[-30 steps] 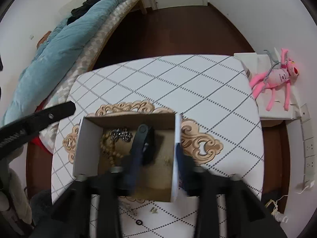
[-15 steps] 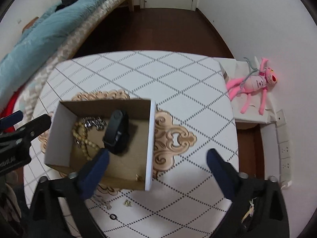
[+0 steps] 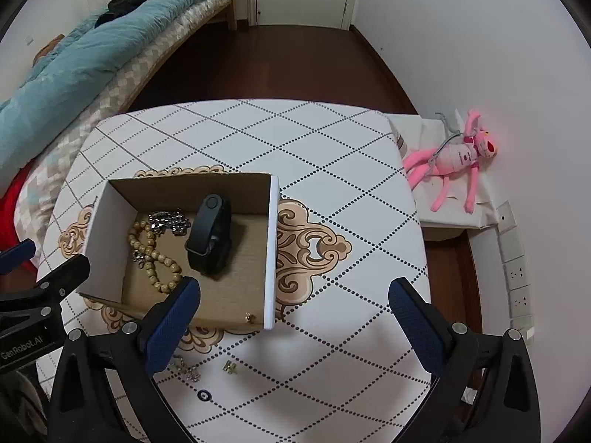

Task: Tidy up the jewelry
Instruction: 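Withdraw both tools from the box back over the table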

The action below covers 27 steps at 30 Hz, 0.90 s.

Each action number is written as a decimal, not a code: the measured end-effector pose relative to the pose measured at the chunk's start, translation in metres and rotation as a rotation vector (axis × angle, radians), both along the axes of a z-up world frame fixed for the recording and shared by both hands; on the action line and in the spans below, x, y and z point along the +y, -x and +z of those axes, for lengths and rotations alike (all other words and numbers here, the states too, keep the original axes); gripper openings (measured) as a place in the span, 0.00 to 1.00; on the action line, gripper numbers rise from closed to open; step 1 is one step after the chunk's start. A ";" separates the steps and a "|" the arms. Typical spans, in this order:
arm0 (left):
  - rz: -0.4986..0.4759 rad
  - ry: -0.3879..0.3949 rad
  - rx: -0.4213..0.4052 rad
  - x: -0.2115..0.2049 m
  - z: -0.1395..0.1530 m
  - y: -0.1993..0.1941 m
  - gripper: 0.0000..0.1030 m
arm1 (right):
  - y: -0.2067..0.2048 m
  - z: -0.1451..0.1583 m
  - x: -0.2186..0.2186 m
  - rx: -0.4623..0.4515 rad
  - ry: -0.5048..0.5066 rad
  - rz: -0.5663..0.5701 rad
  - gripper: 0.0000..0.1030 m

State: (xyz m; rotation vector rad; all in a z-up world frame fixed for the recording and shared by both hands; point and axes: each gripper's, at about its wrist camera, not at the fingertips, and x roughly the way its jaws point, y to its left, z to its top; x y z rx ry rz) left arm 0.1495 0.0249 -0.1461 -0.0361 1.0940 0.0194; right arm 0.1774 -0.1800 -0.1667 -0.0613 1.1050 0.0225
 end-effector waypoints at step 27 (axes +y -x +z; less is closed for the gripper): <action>0.053 -0.059 -0.182 -0.011 0.091 0.081 1.00 | 0.098 0.101 -0.019 -0.243 -0.077 -0.059 1.00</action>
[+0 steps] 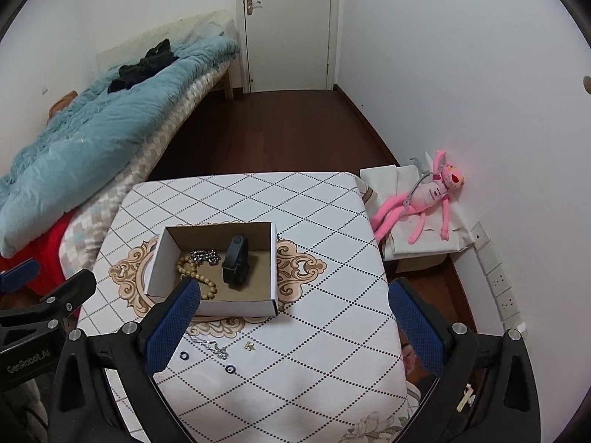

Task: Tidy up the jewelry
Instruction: 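Withdraw both tools from the box back over the table, then grasp a black ring with the right tool while the left tool grasps another black ring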

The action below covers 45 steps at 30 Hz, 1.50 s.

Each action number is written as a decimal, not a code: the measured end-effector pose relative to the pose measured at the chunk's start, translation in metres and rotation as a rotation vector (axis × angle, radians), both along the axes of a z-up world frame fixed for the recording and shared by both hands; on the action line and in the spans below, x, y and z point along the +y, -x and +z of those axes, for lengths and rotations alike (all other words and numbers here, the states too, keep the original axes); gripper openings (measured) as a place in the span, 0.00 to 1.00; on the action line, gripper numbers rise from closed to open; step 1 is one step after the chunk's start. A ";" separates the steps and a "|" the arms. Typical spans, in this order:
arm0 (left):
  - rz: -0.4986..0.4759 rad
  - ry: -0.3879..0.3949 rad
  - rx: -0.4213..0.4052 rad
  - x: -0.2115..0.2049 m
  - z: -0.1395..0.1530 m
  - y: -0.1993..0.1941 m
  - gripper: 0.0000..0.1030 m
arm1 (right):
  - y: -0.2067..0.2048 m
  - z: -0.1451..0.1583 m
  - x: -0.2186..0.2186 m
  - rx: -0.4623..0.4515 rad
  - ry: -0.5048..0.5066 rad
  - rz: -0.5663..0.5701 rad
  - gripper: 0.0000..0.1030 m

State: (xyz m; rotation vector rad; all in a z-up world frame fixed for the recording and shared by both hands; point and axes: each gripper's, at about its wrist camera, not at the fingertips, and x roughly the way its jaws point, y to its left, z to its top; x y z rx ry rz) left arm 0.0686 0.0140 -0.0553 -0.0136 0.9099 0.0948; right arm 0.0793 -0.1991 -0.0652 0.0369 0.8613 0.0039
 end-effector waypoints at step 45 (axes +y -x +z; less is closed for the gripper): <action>-0.124 0.040 0.288 -0.031 -0.180 0.007 0.65 | 0.017 -0.185 0.000 0.203 -0.142 0.019 0.13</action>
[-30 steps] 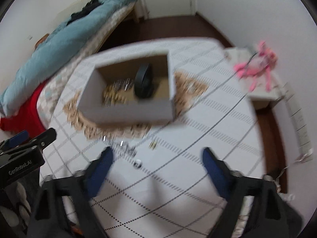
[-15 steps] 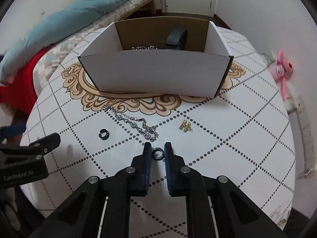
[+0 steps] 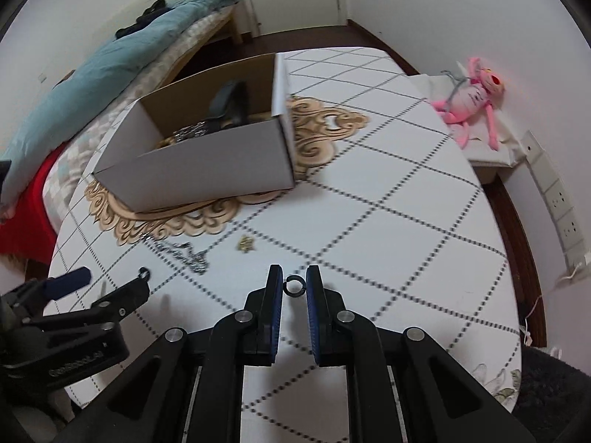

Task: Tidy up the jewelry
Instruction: 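Grasp a black ring with the right tool while the left tool grasps another black ring, then carry both black rings over the box and open both tools to drop them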

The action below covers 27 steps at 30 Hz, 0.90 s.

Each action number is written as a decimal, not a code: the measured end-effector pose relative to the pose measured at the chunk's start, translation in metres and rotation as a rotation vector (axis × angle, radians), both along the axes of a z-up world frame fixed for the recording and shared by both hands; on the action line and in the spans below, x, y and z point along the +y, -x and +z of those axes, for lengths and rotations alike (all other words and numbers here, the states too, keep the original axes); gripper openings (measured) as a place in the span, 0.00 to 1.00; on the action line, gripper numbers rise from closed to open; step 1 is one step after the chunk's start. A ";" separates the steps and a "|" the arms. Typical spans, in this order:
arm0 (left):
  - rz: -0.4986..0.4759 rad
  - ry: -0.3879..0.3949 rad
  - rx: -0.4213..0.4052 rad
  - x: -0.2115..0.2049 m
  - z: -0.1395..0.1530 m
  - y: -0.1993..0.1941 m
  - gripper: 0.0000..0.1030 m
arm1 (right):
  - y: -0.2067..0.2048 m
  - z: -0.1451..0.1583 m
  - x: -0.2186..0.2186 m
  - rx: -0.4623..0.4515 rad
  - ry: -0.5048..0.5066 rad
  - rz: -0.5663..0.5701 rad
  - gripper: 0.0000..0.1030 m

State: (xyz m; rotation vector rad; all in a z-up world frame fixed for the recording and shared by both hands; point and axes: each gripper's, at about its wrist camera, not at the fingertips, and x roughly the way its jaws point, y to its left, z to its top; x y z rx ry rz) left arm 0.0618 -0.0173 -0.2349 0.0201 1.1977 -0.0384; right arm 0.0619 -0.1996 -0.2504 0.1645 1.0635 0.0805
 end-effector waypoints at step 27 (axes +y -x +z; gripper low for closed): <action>-0.062 0.050 -0.163 -0.014 0.056 0.000 0.10 | 0.000 0.036 -0.010 -0.075 -0.054 -0.022 0.13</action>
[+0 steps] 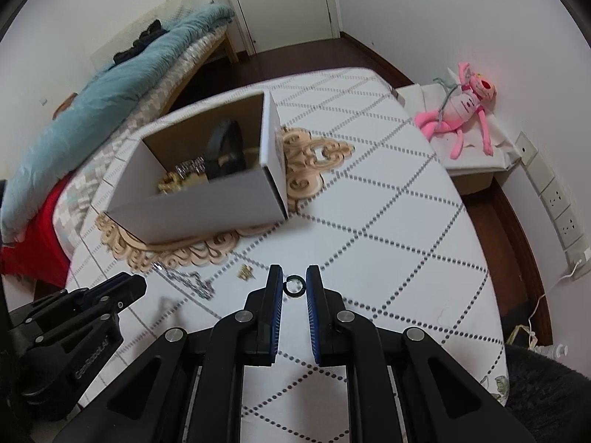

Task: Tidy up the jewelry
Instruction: 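Carry both black rings over the box and open both tools to drop them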

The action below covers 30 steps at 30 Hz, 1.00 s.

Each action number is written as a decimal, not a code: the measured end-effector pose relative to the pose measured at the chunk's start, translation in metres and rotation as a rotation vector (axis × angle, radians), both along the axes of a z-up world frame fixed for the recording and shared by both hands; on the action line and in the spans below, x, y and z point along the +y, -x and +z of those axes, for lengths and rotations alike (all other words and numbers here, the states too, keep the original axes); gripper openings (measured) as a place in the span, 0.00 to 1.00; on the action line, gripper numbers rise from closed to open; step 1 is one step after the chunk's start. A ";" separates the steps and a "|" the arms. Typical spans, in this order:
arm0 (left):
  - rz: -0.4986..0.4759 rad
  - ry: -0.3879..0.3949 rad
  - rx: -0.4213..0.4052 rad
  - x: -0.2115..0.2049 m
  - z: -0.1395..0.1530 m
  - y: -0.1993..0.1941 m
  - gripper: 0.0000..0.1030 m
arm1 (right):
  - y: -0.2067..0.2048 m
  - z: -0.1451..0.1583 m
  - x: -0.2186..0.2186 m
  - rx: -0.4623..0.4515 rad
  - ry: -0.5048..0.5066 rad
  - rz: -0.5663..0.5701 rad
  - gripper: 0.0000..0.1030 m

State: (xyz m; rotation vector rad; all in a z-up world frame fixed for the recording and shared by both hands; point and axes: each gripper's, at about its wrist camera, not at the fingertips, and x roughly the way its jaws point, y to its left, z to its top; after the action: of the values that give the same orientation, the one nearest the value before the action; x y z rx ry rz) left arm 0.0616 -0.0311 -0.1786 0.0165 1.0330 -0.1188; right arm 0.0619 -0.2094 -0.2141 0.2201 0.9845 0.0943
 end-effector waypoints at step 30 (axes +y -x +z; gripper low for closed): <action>0.056 0.076 0.179 0.043 0.033 -0.166 0.66 | -0.180 0.034 0.028 0.163 0.019 0.177 0.34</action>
State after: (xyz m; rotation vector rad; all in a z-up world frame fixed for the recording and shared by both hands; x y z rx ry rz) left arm 0.2278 0.0115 -0.1459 -0.0936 1.2064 -0.1097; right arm 0.2418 -0.1810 -0.1804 0.1241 1.1663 0.2316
